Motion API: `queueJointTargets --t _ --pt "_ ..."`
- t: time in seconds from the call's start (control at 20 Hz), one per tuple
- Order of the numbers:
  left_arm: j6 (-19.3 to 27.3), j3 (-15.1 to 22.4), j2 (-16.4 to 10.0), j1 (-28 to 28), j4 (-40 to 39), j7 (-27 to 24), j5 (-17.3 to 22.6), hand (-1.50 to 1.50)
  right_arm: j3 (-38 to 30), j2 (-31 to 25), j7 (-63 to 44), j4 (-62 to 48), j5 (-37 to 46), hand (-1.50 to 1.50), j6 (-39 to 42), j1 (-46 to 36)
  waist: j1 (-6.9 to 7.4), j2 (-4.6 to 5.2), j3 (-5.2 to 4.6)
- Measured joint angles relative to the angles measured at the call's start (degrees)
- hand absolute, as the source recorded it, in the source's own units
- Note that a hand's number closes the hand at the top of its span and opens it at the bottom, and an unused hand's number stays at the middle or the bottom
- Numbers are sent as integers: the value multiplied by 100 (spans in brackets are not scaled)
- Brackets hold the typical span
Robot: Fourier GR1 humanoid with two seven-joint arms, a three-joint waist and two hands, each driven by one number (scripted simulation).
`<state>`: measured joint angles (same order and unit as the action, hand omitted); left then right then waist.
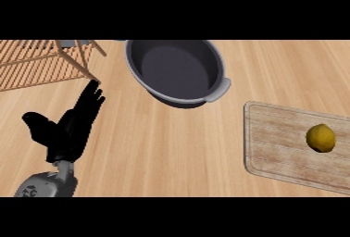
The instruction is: Pick the lemon from the cutting board and place it in the pot
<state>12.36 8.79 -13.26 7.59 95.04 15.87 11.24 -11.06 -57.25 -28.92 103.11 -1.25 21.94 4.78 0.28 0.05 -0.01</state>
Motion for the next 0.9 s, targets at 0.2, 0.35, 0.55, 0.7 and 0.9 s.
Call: queueJointTargets --t 0.2,0.35,0.55,0.7,0.9 --pt "-61 -77 62 12 -8 32 -46 0 149 244 -400 143 336 -150 173 -80 -19 -4 0" --pt "-113 -166 108 36 12 73 -83 0 204 499 -516 22 614 -150 291 -289 -18 -4 1" --pt "-170 -242 156 21 115 153 -165 0 194 923 -524 32 1009 -150 276 -407 -24 -6 2" --pt "-173 -230 212 -118 251 185 -280 0 95 1153 -539 89 1148 -150 337 -497 -26 -9 0" --pt "-282 -366 296 84 13 161 -306 0 206 1523 -537 -143 1523 -150 370 -767 -23 -5 1"
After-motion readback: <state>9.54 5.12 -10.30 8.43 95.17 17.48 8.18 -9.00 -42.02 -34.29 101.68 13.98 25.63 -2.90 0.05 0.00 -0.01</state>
